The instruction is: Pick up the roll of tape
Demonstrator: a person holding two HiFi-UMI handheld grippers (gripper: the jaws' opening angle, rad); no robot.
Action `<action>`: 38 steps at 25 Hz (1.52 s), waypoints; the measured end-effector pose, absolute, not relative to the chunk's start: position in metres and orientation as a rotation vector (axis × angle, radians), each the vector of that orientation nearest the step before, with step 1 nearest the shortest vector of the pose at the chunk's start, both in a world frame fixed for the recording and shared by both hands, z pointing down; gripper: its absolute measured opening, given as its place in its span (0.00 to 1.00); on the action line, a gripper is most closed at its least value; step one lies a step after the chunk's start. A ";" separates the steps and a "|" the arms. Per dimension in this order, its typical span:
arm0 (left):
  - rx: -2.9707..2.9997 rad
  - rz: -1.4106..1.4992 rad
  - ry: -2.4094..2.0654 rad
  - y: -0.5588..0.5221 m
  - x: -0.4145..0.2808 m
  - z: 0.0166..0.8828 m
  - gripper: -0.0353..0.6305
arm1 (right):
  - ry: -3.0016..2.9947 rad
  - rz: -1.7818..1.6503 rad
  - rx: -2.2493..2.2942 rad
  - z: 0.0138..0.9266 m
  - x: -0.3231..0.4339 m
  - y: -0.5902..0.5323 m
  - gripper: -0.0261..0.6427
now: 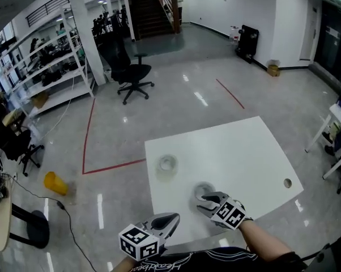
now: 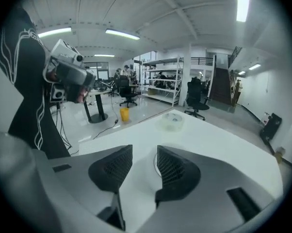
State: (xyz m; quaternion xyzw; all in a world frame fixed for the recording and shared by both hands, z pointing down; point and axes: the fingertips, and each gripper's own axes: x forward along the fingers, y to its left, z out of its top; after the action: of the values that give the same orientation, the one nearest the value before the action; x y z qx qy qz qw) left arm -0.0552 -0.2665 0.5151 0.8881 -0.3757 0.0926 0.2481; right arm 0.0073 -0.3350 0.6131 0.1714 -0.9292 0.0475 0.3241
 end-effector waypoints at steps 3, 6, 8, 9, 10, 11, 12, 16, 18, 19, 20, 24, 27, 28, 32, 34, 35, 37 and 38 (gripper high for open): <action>2.412 0.239 -1.067 -0.267 -0.065 0.514 0.06 | -2.352 0.082 0.414 0.639 0.001 -0.342 0.25; 2.390 0.232 -1.123 -0.268 -0.073 0.520 0.06 | -2.247 0.021 0.399 0.665 0.002 -0.350 0.25; 2.371 0.229 -1.157 -0.268 -0.081 0.523 0.06 | -2.196 -0.030 0.377 0.678 -0.001 -0.352 0.25; 2.364 0.224 -1.168 -0.267 -0.083 0.522 0.06 | -2.173 -0.062 0.373 0.681 -0.002 -0.353 0.25; 2.359 0.220 -1.180 -0.266 -0.084 0.521 0.06 | -2.148 -0.094 0.375 0.683 -0.001 -0.354 0.25; 2.354 0.218 -1.193 -0.265 -0.086 0.519 0.06 | -2.125 -0.119 0.378 0.685 0.000 -0.357 0.25; 2.350 0.217 -1.209 -0.264 -0.087 0.517 0.06 | -2.103 -0.138 0.375 0.686 0.000 -0.359 0.25; 2.333 0.205 -1.264 -0.258 -0.093 0.515 0.06 | -2.049 -0.176 0.327 0.693 0.000 -0.360 0.23; 2.321 0.191 -1.277 -0.257 -0.094 0.515 0.06 | -2.044 -0.158 0.304 0.695 -0.001 -0.364 0.22; 2.314 0.187 -1.279 -0.257 -0.095 0.515 0.06 | -2.045 -0.145 0.294 0.694 -0.002 -0.365 0.22; 2.309 0.187 -1.279 -0.257 -0.096 0.516 0.06 | -2.047 -0.133 0.287 0.693 -0.005 -0.367 0.21; 2.283 0.199 -1.272 -0.255 -0.098 0.522 0.06 | -2.078 -0.116 0.312 0.689 -0.013 -0.371 0.19; 2.280 0.213 -1.253 -0.251 -0.091 0.525 0.06 | -2.120 -0.068 0.376 0.686 -0.008 -0.370 0.19; 2.284 0.218 -1.245 -0.250 -0.089 0.526 0.06 | -2.139 -0.038 0.394 0.685 -0.006 -0.368 0.18; 2.295 0.224 -1.214 -0.251 -0.085 0.527 0.06 | -2.252 0.153 0.454 0.672 0.001 -0.358 0.18; 2.302 0.216 -1.194 -0.253 -0.079 0.526 0.06 | -2.330 0.304 0.489 0.661 0.008 -0.353 0.18; 2.310 0.215 -1.184 -0.255 -0.075 0.524 0.06 | -2.371 0.383 0.502 0.655 0.011 -0.351 0.18; 2.332 0.219 -1.164 -0.258 -0.069 0.521 0.06 | -2.448 0.521 0.509 0.642 0.016 -0.346 0.18; 2.346 0.222 -1.154 -0.260 -0.066 0.519 0.06 | -2.481 0.571 0.508 0.635 0.018 -0.343 0.18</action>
State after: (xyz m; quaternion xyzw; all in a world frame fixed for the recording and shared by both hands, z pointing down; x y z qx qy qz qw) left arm -0.0661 -0.2601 0.5189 0.8642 -0.4252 0.0818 0.2561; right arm 0.0182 -0.3425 0.6352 0.1884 -0.9203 0.2119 0.2696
